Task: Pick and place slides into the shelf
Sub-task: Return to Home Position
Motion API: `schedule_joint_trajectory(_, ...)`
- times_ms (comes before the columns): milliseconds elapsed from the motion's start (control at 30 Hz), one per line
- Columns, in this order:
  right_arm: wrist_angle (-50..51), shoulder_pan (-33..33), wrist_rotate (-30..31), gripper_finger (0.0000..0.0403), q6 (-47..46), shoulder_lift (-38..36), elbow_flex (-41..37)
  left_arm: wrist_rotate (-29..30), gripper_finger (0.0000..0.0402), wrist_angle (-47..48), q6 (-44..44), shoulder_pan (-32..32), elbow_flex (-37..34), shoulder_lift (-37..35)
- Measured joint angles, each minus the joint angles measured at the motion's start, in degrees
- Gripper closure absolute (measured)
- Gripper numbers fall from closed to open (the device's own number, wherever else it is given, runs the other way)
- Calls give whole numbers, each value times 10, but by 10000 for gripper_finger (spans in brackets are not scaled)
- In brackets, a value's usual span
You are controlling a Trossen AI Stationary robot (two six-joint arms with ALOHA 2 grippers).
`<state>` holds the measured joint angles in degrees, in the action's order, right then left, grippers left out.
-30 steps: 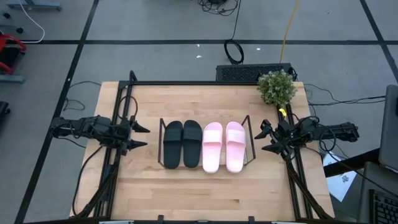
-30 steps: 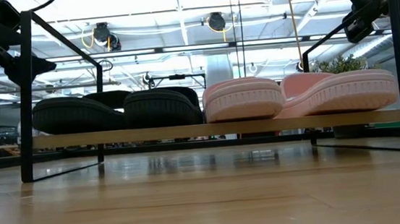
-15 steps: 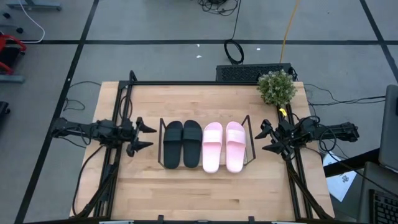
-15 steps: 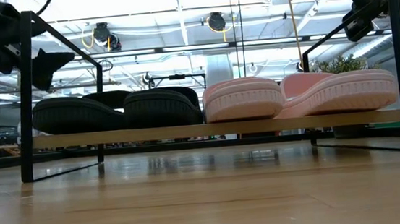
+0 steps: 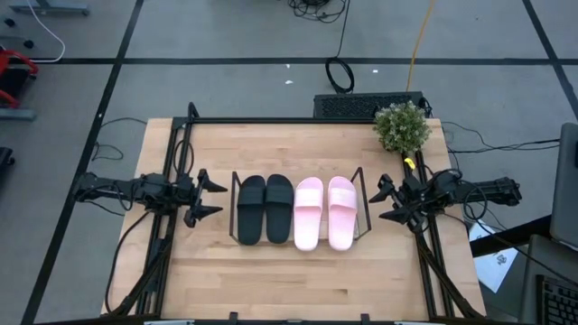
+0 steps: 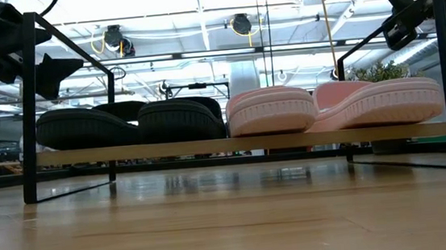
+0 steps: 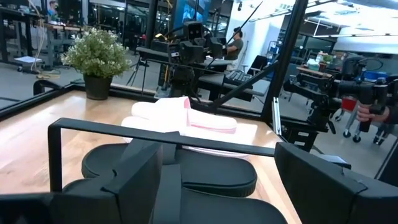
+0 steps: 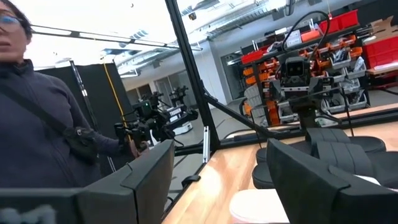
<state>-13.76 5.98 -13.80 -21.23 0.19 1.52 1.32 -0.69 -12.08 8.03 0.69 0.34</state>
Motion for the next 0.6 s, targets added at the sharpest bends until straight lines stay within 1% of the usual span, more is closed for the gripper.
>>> schedule_joint_trajectory(233, 22, 0, 0, 156, -1, 0, 0, -1, 94, 1, -19, 0, 0, 0)
schedule_joint_trajectory(600, 26, 0, -12, 156, 12, 0, 0, -13, 94, 2, -37, 0, 0, 0)
